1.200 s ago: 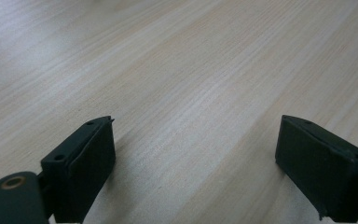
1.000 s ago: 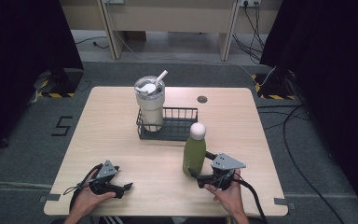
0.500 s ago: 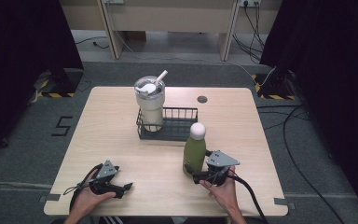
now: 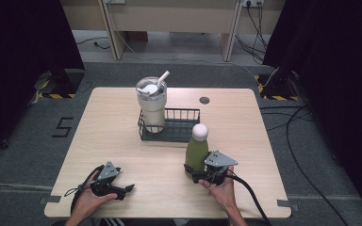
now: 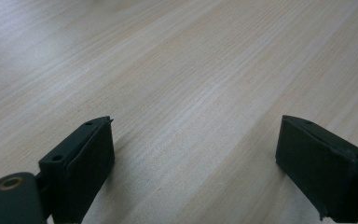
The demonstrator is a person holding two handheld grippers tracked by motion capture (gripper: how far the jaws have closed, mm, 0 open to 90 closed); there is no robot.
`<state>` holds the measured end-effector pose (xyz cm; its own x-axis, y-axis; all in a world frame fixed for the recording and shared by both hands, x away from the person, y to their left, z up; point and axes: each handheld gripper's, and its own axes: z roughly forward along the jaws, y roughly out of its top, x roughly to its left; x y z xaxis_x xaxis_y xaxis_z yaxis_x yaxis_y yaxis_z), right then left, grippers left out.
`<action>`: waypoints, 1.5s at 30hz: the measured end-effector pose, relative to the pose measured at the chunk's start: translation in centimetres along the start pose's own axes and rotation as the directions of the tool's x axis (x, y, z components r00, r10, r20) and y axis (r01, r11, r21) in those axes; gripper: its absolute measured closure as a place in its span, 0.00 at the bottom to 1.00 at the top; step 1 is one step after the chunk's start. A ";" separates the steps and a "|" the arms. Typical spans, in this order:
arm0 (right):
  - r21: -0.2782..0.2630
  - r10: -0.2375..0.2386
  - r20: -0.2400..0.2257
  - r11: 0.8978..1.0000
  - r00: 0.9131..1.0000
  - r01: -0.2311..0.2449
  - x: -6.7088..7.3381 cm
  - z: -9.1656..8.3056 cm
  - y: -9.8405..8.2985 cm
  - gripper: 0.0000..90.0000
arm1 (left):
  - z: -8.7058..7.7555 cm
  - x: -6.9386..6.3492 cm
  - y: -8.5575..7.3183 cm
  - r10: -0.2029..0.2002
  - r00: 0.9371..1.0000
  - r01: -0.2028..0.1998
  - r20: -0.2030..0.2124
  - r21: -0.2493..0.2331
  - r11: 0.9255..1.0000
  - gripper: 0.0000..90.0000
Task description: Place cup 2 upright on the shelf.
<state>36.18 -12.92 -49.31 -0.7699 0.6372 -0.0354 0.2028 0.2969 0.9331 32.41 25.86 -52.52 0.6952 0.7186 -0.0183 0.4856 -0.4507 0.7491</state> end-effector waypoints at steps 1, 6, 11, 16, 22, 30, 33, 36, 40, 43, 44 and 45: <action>-0.001 0.001 0.000 1.000 1.000 -0.001 0.0 0.0 0.0 0.21 | 0.0 0.0 0.0 0.000 1.000 0.000 0.000 0.000 1.000 0.12; -0.017 0.009 0.000 1.000 1.000 -0.009 0.1 0.2 -0.1 0.22 | 0.0 0.0 0.0 0.000 1.000 0.000 0.000 0.000 1.000 0.12; -0.027 0.008 0.000 1.000 1.000 -0.008 0.1 0.2 -0.2 0.23 | 0.0 0.0 0.0 0.000 1.000 0.000 0.000 0.000 1.000 0.12; -0.028 -0.007 0.014 1.000 1.000 0.007 0.2 0.2 0.0 0.23 | 0.0 0.0 0.0 0.000 1.000 0.000 0.000 0.001 1.000 0.12; -0.047 0.015 0.005 0.999 1.000 -0.015 -0.2 0.0 1.0 0.23 | 0.0 0.0 0.0 0.000 1.000 0.000 0.001 0.002 1.000 0.12; -0.045 0.021 0.021 0.999 1.000 -0.020 -1.0 -0.4 2.1 0.23 | 0.0 0.0 0.0 0.000 1.000 0.000 0.001 0.001 1.000 0.12; -0.041 0.016 0.028 0.999 0.999 -0.015 -1.3 -0.5 2.7 0.23 | 0.0 0.0 0.1 0.000 1.000 0.000 0.002 0.001 1.000 0.12; -0.041 0.010 0.034 0.999 0.999 -0.009 -1.5 -0.5 3.2 0.23 | 0.1 0.0 0.0 0.000 1.000 0.000 0.001 0.000 1.000 0.12; -0.044 0.017 0.030 0.999 0.999 -0.015 -1.7 -0.6 3.9 0.23 | 0.1 0.0 0.1 0.000 1.000 0.000 0.002 0.001 1.000 0.12; -0.040 0.014 0.029 0.999 0.999 -0.013 -1.9 -0.3 4.9 0.23 | 0.1 0.0 0.1 0.000 1.000 0.000 0.002 0.001 1.000 0.12; -0.040 0.014 0.029 0.999 0.999 -0.013 -1.9 -0.3 4.9 0.23 | 0.1 0.0 0.1 0.000 1.000 0.000 0.002 0.001 1.000 0.12; -0.038 0.011 0.029 0.999 1.000 -0.010 -1.9 -0.3 5.1 0.23 | 0.1 0.0 0.1 0.000 1.000 0.000 0.002 0.000 1.000 0.12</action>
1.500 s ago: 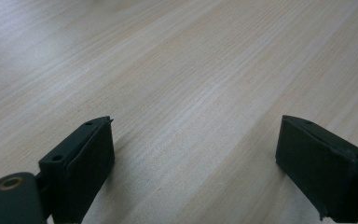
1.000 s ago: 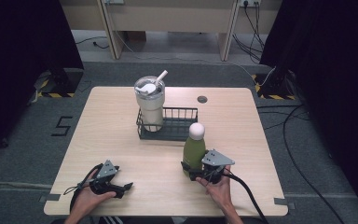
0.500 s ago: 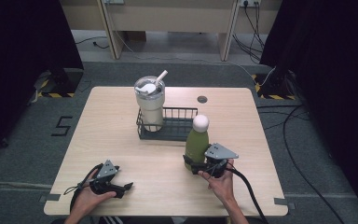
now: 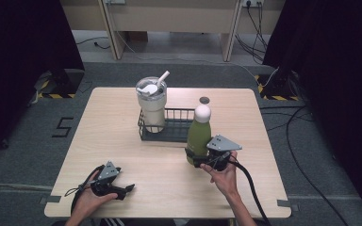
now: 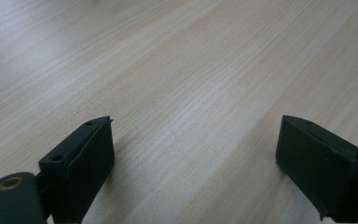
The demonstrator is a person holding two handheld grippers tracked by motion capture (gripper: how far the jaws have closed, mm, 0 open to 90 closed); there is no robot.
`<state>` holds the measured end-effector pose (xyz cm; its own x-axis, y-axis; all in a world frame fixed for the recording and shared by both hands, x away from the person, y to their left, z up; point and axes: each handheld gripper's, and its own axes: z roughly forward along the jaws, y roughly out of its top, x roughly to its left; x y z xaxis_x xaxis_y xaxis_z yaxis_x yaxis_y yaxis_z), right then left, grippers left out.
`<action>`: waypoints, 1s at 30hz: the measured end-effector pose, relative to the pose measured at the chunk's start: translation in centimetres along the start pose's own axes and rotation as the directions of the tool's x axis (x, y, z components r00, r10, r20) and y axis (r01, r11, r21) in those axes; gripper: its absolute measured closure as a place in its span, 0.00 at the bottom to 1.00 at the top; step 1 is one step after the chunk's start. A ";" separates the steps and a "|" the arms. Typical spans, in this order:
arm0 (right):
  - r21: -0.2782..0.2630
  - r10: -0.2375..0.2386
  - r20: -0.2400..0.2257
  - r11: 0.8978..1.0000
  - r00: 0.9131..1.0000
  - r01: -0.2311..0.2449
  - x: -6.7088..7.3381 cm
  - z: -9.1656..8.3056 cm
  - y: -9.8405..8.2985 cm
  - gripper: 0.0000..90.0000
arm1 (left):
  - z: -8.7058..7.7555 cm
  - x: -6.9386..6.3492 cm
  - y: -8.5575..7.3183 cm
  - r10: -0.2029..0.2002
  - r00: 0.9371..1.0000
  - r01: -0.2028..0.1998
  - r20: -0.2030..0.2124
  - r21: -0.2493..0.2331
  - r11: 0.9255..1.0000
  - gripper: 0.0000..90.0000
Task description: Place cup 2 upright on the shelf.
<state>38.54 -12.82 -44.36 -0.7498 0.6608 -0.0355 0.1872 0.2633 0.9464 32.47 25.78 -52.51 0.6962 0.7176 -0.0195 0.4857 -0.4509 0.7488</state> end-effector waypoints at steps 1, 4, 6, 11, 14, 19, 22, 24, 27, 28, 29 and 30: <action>-0.002 -0.004 0.000 1.000 1.000 0.004 0.0 0.1 0.2 0.23 | 0.0 0.0 0.0 0.000 1.000 0.000 0.000 0.000 1.000 0.12; -0.002 0.003 -0.007 1.000 1.000 -0.003 -0.1 0.3 1.0 0.23 | 0.0 0.0 0.0 0.000 1.000 0.000 0.000 0.001 1.000 0.12; -0.009 0.002 -0.011 1.000 1.000 -0.002 -0.2 0.4 1.5 0.23 | 0.0 0.0 0.0 0.000 1.000 0.000 0.000 0.000 1.000 0.12; -0.017 0.002 -0.016 1.000 1.000 -0.002 -0.3 0.8 2.8 0.23 | 0.0 0.0 0.0 0.000 1.000 0.000 -0.001 0.000 1.000 0.12; -0.010 0.004 -0.014 1.000 1.000 -0.004 -0.5 1.0 3.4 0.23 | 0.0 0.0 0.0 0.000 1.000 0.000 -0.001 0.001 1.000 0.12; -0.017 0.010 -0.023 1.000 1.000 -0.010 -1.0 1.3 4.2 0.23 | 0.0 0.0 0.0 0.000 1.000 0.000 -0.001 0.000 1.000 0.12; -0.022 0.004 -0.023 1.000 1.000 -0.004 -1.3 1.5 4.8 0.23 | 0.0 0.0 0.0 0.000 1.000 0.000 0.000 0.000 1.000 0.12; -0.029 0.009 -0.024 1.000 1.000 -0.010 -1.5 1.6 5.3 0.23 | 0.0 0.0 0.0 0.000 1.000 0.000 0.000 0.001 1.000 0.12; -0.028 0.003 -0.024 1.000 1.000 -0.003 -1.6 1.8 6.0 0.23 | 0.0 0.0 0.0 0.000 1.000 0.000 -0.001 0.001 1.000 0.12; -0.030 0.003 -0.026 1.000 1.000 -0.004 -1.6 1.9 6.2 0.23 | 0.0 0.0 0.0 0.000 1.000 0.000 0.000 0.000 1.000 0.12; -0.030 0.004 -0.028 1.000 1.000 -0.005 -1.7 2.0 6.4 0.23 | 0.0 0.0 0.0 0.001 1.000 -0.001 0.000 0.002 1.000 0.12; -0.030 0.004 -0.029 1.000 1.000 -0.005 -1.7 2.1 6.6 0.23 | 0.0 0.0 0.0 0.000 1.000 0.000 0.000 0.002 1.000 0.12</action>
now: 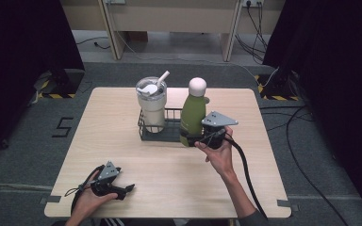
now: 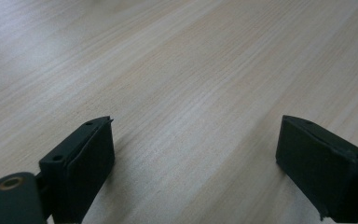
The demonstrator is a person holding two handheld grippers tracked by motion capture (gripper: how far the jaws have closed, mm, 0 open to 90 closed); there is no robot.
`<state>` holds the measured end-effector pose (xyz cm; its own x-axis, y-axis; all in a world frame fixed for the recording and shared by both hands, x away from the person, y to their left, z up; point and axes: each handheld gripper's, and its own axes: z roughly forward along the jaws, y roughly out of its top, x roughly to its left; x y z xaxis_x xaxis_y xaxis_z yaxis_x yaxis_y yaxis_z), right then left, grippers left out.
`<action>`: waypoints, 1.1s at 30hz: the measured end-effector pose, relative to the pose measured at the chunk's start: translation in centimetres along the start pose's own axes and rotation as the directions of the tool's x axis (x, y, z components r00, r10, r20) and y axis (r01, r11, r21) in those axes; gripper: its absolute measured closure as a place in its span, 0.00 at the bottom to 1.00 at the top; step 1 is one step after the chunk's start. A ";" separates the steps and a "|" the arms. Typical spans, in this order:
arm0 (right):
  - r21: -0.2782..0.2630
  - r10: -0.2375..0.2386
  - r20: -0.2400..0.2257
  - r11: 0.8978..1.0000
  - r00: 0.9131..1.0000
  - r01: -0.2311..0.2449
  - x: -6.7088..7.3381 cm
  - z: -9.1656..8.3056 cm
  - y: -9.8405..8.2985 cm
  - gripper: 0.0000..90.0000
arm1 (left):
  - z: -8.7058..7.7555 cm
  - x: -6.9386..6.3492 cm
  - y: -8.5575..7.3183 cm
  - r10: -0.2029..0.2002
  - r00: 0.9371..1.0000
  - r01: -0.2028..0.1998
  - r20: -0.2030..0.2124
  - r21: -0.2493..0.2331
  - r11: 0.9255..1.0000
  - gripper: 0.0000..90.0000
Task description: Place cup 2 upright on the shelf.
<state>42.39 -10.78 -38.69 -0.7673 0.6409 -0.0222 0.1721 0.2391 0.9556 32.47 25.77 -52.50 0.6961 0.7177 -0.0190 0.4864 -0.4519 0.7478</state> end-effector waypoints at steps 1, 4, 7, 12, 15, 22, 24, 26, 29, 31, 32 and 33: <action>0.001 0.000 0.000 1.000 1.000 0.000 0.0 0.1 0.2 0.23 | 0.0 0.0 0.0 0.000 1.000 0.000 0.000 -0.001 1.000 0.12; 0.006 -0.001 0.003 1.000 1.000 0.001 -0.2 0.4 0.7 0.23 | 0.0 0.0 0.0 0.000 1.000 0.000 0.000 0.000 1.000 0.12; -0.001 0.008 -0.006 1.000 1.000 -0.008 -0.4 0.8 1.2 0.23 | 0.0 0.0 0.0 0.000 1.000 0.000 0.000 -0.001 1.000 0.12; 0.004 0.010 0.004 1.000 1.000 -0.010 -0.9 1.3 1.8 0.23 | 0.0 0.0 0.0 0.000 1.000 0.000 -0.001 -0.001 1.000 0.12; 0.006 0.004 0.015 1.000 1.000 -0.004 -1.3 1.7 2.0 0.23 | 0.0 0.0 0.0 0.000 1.000 0.000 0.000 -0.001 1.000 0.12; 0.007 0.003 0.046 1.000 0.999 -0.003 -2.8 3.2 2.5 0.23 | 0.0 0.0 0.0 -0.001 1.000 0.001 0.000 -0.002 1.000 0.12; 0.011 0.006 0.055 1.000 0.998 -0.007 -3.1 3.7 2.6 0.23 | 0.0 0.0 0.0 -0.001 1.000 0.001 0.001 0.000 1.000 0.12; 0.012 0.003 0.062 1.000 0.998 -0.004 -3.5 4.2 2.8 0.23 | 0.0 0.0 0.0 0.000 1.000 0.000 0.000 -0.001 1.000 0.12; 0.007 0.013 0.067 1.000 0.998 -0.014 -3.9 5.0 3.0 0.23 | 0.0 0.0 0.0 0.001 1.000 -0.001 -0.001 -0.003 1.000 0.12; 0.006 0.011 0.071 1.000 0.997 -0.011 -4.1 5.5 3.0 0.23 | 0.0 0.0 0.0 0.001 1.000 -0.001 -0.001 -0.003 1.000 0.12; 0.010 0.012 0.075 1.000 0.997 -0.012 -4.2 5.7 3.0 0.23 | 0.0 0.0 0.0 0.002 1.000 -0.002 -0.001 -0.003 1.000 0.12; 0.012 0.006 0.080 1.000 0.997 -0.007 -4.3 5.9 3.0 0.23 | 0.0 0.0 0.0 0.002 1.000 -0.002 -0.001 -0.003 1.000 0.12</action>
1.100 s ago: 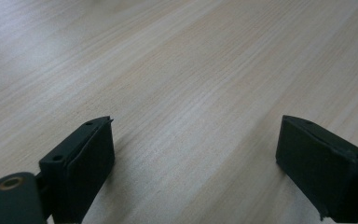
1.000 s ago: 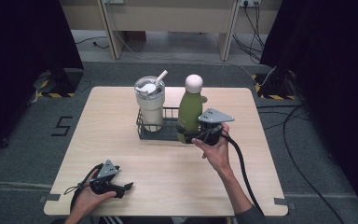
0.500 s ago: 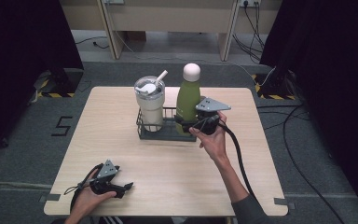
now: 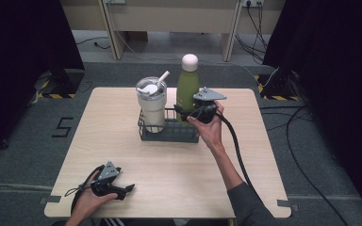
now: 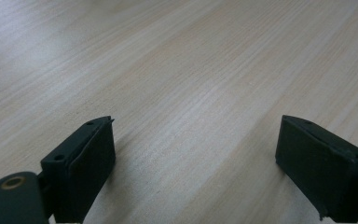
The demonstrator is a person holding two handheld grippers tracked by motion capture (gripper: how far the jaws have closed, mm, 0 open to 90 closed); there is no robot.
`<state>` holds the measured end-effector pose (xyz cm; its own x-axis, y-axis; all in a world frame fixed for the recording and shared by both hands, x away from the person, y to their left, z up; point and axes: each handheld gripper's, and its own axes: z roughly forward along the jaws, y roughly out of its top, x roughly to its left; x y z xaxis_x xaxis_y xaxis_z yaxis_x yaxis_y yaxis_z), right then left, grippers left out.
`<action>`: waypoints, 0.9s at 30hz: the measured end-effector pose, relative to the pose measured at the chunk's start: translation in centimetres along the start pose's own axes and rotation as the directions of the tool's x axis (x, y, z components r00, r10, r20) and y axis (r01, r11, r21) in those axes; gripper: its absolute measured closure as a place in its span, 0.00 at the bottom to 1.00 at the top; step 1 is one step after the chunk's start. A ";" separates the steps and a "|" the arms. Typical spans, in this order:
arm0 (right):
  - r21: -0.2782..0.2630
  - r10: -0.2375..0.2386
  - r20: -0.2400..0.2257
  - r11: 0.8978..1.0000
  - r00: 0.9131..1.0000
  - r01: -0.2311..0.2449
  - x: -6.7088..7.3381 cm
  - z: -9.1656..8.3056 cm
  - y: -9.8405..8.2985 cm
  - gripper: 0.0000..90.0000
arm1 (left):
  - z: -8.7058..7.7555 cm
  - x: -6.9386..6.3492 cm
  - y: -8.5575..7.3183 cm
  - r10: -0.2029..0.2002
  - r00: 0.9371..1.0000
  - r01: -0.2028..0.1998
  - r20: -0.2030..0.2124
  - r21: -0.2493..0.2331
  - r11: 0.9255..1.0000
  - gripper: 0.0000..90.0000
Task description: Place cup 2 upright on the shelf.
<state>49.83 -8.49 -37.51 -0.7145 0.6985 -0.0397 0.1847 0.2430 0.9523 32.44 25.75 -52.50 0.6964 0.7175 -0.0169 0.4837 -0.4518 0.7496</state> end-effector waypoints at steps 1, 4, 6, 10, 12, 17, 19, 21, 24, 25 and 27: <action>0.003 0.005 0.003 1.000 1.000 -0.006 0.0 0.2 0.0 0.23 | 0.0 0.0 0.0 0.000 1.000 0.000 0.001 0.000 1.000 0.12; -0.003 0.016 0.002 1.000 1.000 -0.016 -0.3 0.9 -0.3 0.23 | 0.0 0.0 0.0 0.000 1.000 0.000 0.000 0.000 1.000 0.12; 0.000 0.024 0.007 1.000 1.000 -0.024 -0.4 1.2 -0.5 0.23 | 0.0 0.0 0.0 0.000 1.000 0.000 0.001 0.000 1.000 0.12; 0.001 0.025 0.010 1.000 1.000 -0.025 -0.7 1.8 -1.0 0.23 | 0.0 0.0 0.0 0.000 1.000 0.000 0.000 0.000 1.000 0.12; 0.005 0.028 0.012 1.000 1.000 -0.028 -0.8 2.0 -1.1 0.23 | 0.0 0.0 0.0 -0.001 1.000 0.001 0.001 0.000 1.000 0.12; 0.015 0.023 0.016 1.000 1.000 -0.023 -0.8 2.5 -1.5 0.23 | 0.0 0.0 0.0 0.000 1.000 0.000 0.000 0.000 1.000 0.12; 0.019 0.023 0.016 1.000 1.000 -0.023 -0.8 2.7 -1.7 0.23 | 0.0 0.0 0.0 0.000 1.000 0.000 0.000 0.000 1.000 0.12; 0.025 0.020 0.020 0.999 1.000 -0.021 -0.7 2.9 -1.9 0.23 | 0.0 0.0 0.0 0.000 1.000 0.000 0.000 0.000 1.000 0.12; 0.030 0.025 0.014 0.999 1.000 -0.025 -0.7 3.3 -2.3 0.23 | 0.0 0.0 0.0 0.000 1.000 0.000 0.000 0.000 1.000 0.12; 0.029 0.022 0.015 0.999 1.000 -0.022 -0.6 3.4 -2.5 0.23 | 0.0 0.0 0.0 0.000 1.000 0.000 0.000 0.000 1.000 0.12; 0.038 0.019 0.013 0.999 1.000 -0.020 -0.6 3.6 -2.9 0.23 | 0.0 0.0 0.0 0.000 1.000 0.000 0.001 0.000 1.000 0.12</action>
<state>52.16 -7.11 -41.31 -0.7020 0.7117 -0.0255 0.2244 0.2550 0.9406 32.44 25.75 -52.50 0.6971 0.7167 -0.0177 0.4837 -0.4519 0.7495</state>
